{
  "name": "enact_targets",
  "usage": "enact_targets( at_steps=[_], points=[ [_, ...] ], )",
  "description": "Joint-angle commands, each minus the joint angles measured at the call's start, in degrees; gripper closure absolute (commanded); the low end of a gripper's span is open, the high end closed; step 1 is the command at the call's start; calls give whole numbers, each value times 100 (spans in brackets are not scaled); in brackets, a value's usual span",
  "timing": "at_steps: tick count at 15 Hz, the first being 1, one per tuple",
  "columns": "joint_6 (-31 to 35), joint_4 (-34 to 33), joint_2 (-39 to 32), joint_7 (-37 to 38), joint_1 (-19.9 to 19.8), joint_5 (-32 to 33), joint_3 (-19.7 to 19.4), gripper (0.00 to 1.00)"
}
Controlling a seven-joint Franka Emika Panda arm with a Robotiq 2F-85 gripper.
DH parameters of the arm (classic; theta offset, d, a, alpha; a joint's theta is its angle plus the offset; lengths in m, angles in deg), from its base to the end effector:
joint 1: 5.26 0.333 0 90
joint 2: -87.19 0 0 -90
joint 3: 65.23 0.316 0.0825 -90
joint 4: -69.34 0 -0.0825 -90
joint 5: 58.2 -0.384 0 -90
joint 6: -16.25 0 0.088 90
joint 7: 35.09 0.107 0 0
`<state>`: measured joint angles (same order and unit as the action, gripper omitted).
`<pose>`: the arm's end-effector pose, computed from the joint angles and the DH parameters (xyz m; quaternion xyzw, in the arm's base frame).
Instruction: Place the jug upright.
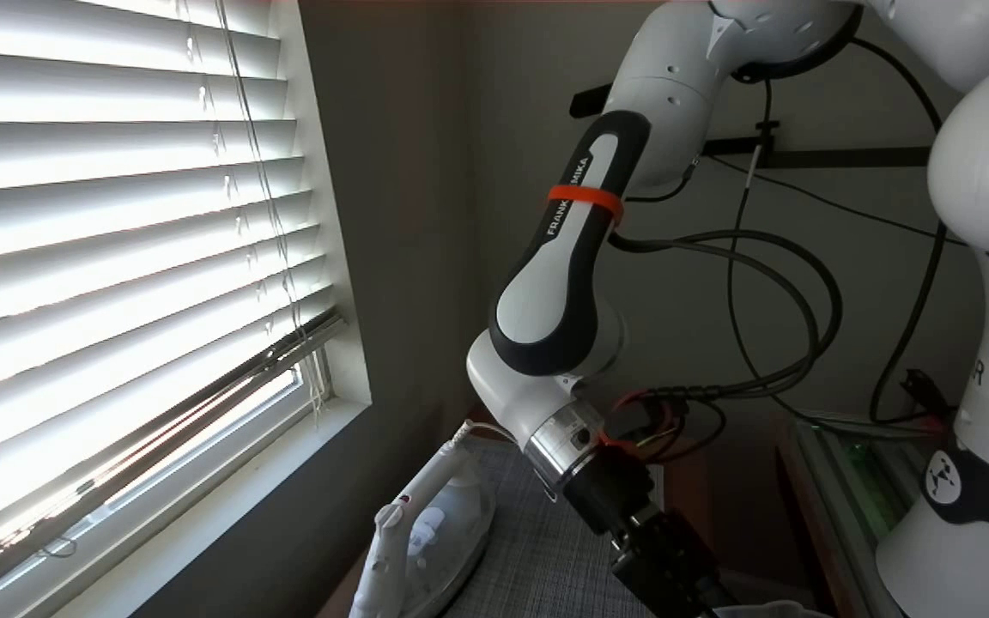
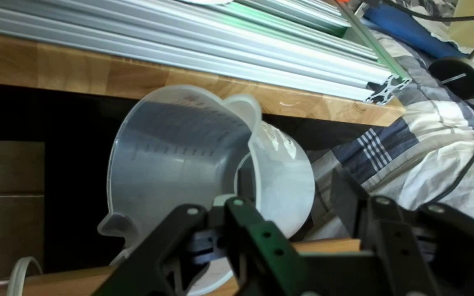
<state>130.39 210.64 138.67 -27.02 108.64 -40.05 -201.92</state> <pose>0.3093 -0.0234 0.0434 -0.8507 0.0321 0.4533 0.2643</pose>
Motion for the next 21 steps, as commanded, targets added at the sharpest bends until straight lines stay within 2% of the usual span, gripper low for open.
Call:
enact_targets(
  at_steps=[1,4,5,9,16,21],
  points=[
    [-162,-215,209,200,49,157,-57,78],
    [-171,-230,217,227,49,157,-80,98],
    [-180,-239,224,221,31,139,-76,100],
    [-211,-240,191,185,-62,46,3,98],
    [-556,-210,-142,191,-441,-128,456,99],
    [-851,-137,-427,137,-890,-249,1035,99]
  ],
)
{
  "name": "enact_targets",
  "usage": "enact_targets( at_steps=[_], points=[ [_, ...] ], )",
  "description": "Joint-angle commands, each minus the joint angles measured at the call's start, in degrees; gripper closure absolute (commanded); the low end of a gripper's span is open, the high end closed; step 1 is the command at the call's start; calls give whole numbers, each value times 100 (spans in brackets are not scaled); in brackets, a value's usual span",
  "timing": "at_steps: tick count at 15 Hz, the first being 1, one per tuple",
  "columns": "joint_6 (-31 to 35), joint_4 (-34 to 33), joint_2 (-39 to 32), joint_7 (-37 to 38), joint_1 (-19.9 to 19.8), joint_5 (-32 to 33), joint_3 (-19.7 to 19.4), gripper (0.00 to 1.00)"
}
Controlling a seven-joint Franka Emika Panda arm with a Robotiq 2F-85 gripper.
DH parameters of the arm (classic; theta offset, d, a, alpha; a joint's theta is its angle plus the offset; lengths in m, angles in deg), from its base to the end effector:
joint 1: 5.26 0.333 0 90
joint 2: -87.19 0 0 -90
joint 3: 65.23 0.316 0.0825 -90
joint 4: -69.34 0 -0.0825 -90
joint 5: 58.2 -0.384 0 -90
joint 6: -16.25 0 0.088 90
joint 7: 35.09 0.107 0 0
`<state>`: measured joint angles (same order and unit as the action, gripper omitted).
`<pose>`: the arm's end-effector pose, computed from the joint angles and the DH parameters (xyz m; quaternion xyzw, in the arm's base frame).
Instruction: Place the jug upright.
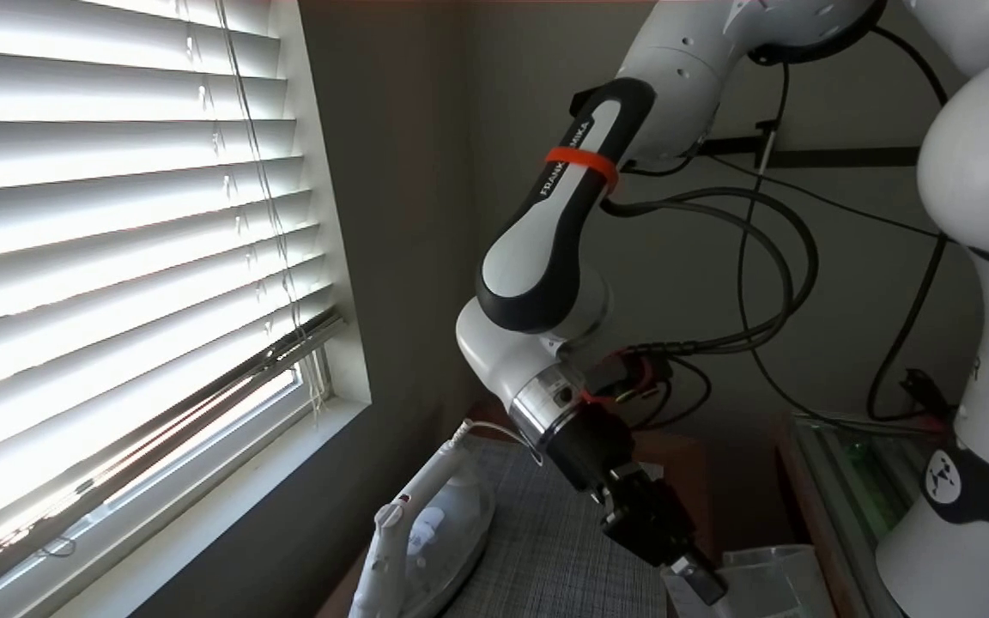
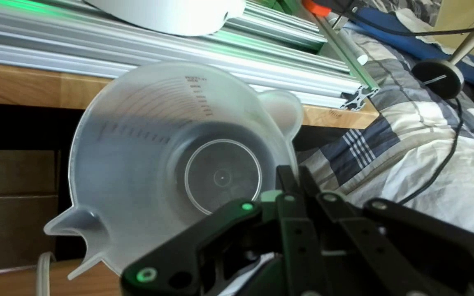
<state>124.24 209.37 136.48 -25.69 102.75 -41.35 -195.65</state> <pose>0.3285 -0.0397 0.0782 -0.8504 0.0406 0.4519 0.2665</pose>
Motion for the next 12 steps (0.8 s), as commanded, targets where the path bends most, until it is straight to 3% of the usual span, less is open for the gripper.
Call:
enact_targets(
  at_steps=[1,6,12],
  points=[
    [-288,17,-275,-10,-411,-146,562,99],
    [41,238,-773,202,-803,-140,1375,99],
    [1068,620,-1688,682,-771,-127,2102,99]
  ],
)
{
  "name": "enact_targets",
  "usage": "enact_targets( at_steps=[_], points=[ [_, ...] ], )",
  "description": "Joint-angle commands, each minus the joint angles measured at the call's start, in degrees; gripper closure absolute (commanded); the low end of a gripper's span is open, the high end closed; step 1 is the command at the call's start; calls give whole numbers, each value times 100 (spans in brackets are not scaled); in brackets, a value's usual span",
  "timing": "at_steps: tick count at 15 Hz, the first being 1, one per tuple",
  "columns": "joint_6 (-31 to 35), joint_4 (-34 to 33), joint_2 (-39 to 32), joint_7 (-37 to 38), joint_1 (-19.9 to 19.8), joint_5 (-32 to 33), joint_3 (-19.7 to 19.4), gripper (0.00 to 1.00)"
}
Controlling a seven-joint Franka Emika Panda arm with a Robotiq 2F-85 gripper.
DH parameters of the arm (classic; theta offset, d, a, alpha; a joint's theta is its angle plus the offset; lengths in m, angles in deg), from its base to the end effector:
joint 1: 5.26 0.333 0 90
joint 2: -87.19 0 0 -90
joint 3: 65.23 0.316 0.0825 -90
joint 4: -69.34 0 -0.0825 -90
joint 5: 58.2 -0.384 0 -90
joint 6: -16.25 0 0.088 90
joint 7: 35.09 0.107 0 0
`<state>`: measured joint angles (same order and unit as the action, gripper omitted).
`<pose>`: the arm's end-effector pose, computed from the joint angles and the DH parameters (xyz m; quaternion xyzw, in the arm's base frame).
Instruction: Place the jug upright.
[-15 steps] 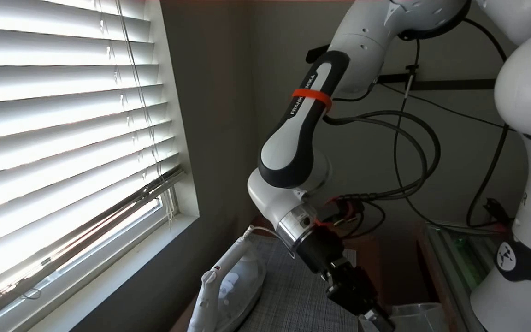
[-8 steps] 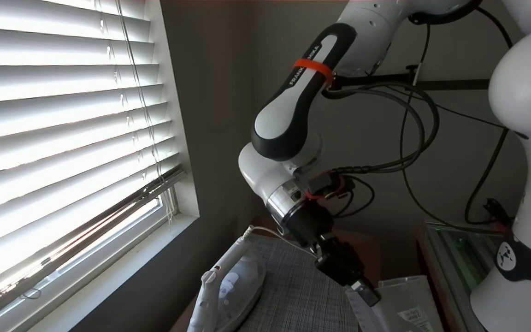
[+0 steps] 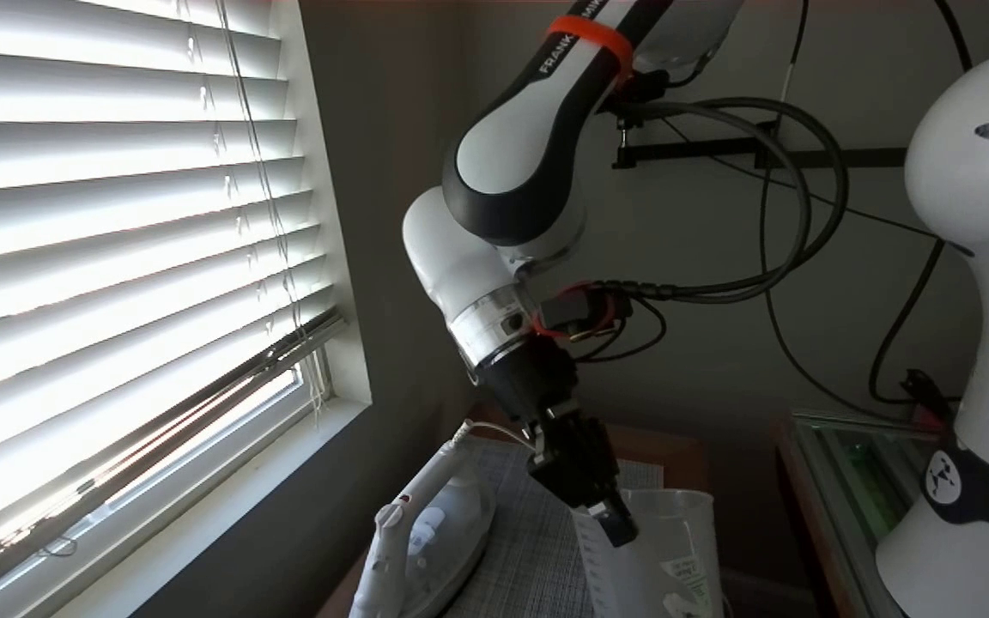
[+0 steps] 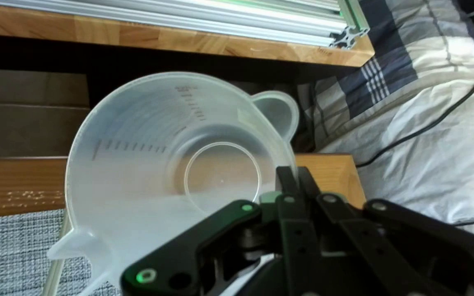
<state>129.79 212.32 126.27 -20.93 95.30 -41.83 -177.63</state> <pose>0.3776 -0.0160 0.1664 -0.9209 0.0329 0.3358 0.1952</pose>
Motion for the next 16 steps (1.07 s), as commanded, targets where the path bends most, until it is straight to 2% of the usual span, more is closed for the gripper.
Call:
enact_targets(
  at_steps=[1,4,9,10,16],
  points=[
    [730,404,-873,302,12,-60,372,99],
    [1420,666,-1438,555,140,-67,500,99],
    [2307,1030,-2200,1072,520,-37,442,99],
    [2376,1041,-2148,1350,566,174,425,99],
    [2512,1093,-2260,1851,1198,260,251,99]
  ],
)
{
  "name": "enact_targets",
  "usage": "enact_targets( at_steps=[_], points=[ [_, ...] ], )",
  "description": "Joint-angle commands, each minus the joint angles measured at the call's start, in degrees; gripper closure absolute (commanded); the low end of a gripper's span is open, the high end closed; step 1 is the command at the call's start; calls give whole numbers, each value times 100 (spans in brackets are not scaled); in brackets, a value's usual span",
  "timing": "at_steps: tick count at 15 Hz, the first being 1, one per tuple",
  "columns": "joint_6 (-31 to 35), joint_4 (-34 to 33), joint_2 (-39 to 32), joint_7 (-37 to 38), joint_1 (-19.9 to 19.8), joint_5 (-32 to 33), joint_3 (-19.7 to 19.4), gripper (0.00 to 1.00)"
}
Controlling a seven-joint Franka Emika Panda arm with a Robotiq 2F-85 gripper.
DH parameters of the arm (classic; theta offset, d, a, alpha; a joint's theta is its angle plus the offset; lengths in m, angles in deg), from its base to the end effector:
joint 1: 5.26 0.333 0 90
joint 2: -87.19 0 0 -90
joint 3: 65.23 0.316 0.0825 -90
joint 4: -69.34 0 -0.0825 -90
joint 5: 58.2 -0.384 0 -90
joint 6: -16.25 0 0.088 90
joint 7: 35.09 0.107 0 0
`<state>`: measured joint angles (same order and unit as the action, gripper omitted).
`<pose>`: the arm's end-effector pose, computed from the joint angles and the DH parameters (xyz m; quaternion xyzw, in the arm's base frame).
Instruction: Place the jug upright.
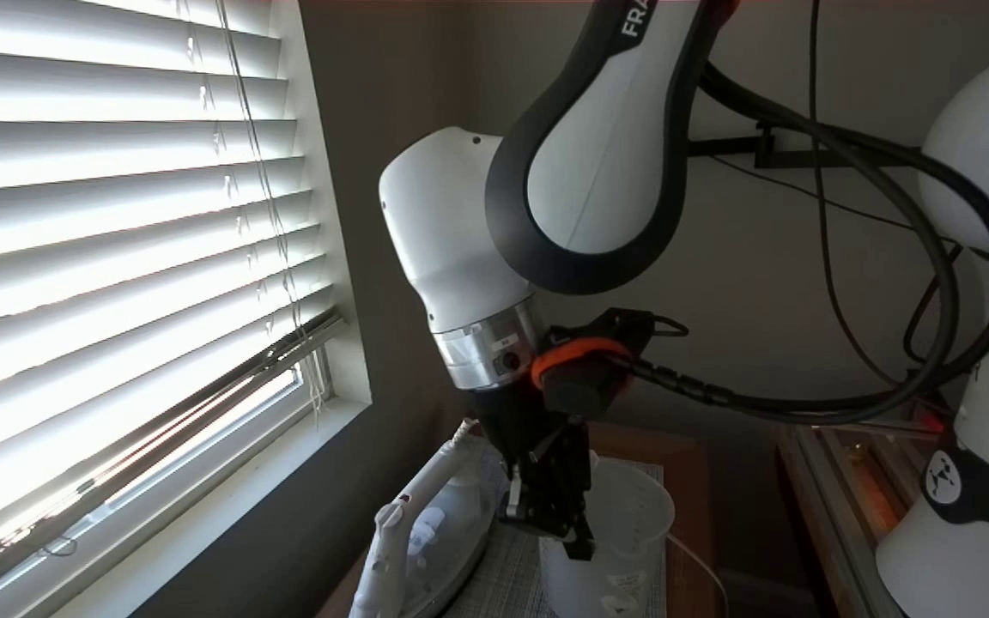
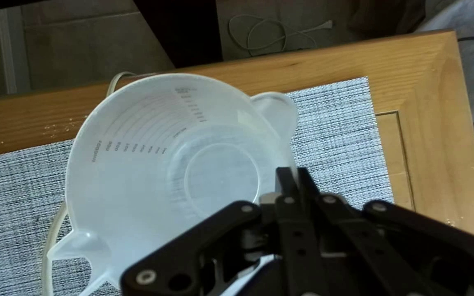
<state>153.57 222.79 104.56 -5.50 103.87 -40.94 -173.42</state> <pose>0.3697 0.0424 0.1843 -0.9792 0.0994 0.1760 0.0162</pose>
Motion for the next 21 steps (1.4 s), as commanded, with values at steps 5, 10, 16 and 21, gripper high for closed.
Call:
enact_targets(
  at_steps=[5,10,16,21],
  points=[
    [141,-29,19,690,1115,463,-748,99],
    [384,-132,261,1173,1855,979,-1605,99],
    [457,-362,758,1675,2245,1687,-2162,99],
    [447,-549,1026,1805,2402,1876,-2428,57]
  ],
)
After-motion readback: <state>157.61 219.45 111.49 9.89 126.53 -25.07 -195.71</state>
